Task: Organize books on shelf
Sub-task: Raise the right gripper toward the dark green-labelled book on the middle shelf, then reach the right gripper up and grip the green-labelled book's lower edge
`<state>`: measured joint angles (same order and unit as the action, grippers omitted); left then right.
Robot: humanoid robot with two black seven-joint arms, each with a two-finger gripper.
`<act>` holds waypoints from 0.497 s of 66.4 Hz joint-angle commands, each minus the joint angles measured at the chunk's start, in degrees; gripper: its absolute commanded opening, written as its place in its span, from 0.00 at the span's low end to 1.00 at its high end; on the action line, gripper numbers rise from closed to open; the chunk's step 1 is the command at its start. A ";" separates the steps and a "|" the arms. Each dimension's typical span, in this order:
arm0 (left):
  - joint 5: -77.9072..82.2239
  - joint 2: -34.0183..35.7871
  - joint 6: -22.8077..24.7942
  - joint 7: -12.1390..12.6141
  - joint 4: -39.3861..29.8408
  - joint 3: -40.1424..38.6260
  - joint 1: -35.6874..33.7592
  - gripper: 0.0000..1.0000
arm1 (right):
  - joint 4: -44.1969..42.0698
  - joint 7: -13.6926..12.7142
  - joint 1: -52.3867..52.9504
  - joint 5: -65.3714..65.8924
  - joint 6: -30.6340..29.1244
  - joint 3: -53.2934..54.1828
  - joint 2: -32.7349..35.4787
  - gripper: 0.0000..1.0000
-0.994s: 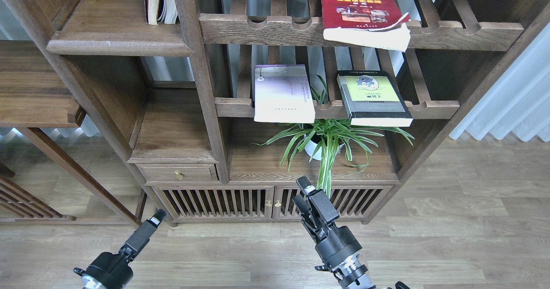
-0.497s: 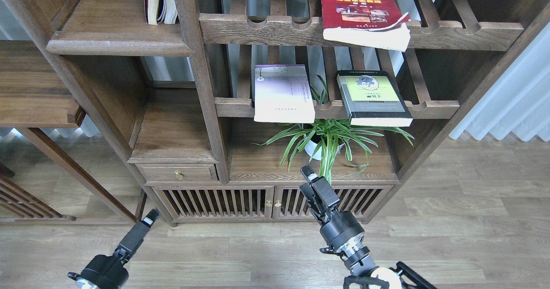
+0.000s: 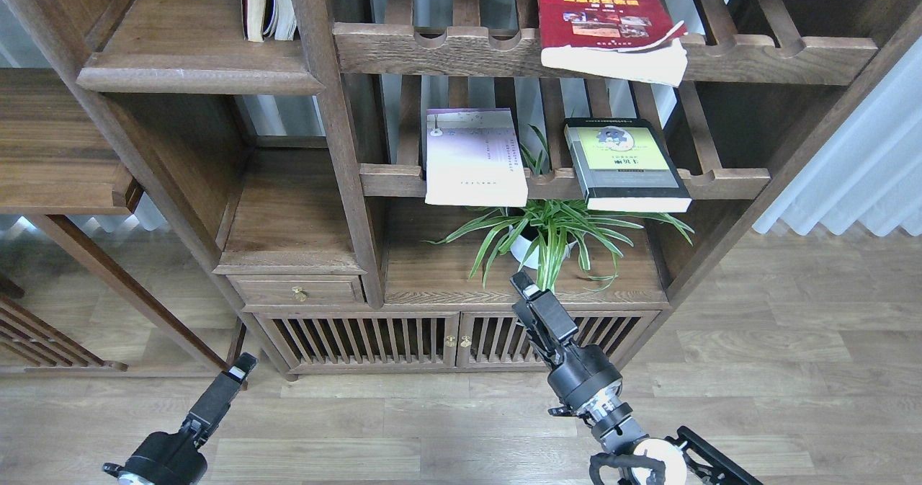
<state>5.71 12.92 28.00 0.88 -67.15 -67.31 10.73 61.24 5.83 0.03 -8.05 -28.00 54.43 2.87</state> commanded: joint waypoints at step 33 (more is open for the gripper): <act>0.00 -0.09 0.00 0.00 0.17 -0.28 0.26 1.00 | -1.74 19.66 1.38 -4.17 0.00 0.85 -2.87 1.00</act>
<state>5.71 12.83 28.00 0.88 -67.08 -67.57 10.99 59.22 23.08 1.07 -10.87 -28.00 54.98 -0.01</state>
